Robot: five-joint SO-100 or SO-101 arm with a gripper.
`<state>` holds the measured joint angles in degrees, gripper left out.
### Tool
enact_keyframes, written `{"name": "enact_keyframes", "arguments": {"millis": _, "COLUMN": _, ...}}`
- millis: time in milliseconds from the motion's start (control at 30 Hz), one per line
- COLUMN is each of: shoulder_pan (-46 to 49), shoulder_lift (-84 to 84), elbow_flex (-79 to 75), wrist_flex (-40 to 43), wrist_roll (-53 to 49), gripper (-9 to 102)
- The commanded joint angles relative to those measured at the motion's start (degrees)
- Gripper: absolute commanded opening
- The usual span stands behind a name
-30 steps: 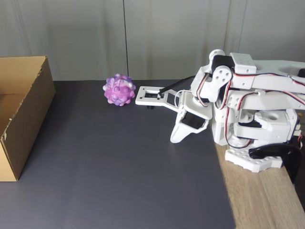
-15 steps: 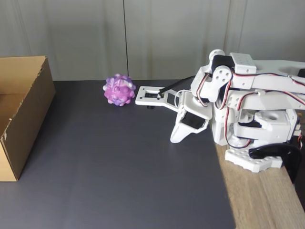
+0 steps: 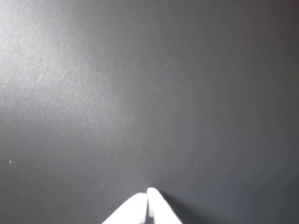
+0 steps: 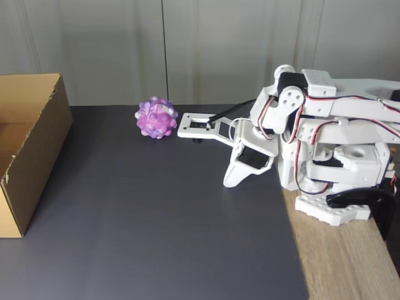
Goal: Grasp a ball and put it in the box.
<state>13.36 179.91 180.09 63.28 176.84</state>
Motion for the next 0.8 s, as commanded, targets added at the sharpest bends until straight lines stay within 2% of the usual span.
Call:
{"name": "enact_keyframes", "arguments": {"millis": 0, "shoulder_pan": 0.35, "shoulder_lift": -0.53, "elbow_flex": 0.26, "wrist_flex": 1.32, "wrist_roll": -0.35, "gripper": 1}}
{"name": "enact_keyframes", "arguments": {"millis": 133, "shoulder_pan": 0.70, "shoulder_lift": -0.53, "elbow_flex": 0.26, "wrist_flex": 1.32, "wrist_roll": -0.70, "gripper": 0}}
{"name": "enact_keyframes", "arguments": {"millis": 233, "shoulder_pan": 5.71, "shoulder_lift": -0.53, "elbow_flex": 0.26, "wrist_flex": 1.41, "wrist_roll": -1.58, "gripper": 1}}
{"name": "enact_keyframes", "arguments": {"millis": 367, "shoulder_pan": 9.23, "shoulder_lift": -0.62, "elbow_flex": 0.26, "wrist_flex": 0.79, "wrist_roll": 2.29, "gripper": 0}}
{"name": "enact_keyframes", "arguments": {"millis": 767, "shoulder_pan": 9.49, "shoulder_lift": -0.70, "elbow_flex": 0.26, "wrist_flex": -5.01, "wrist_roll": 4.48, "gripper": 0}}
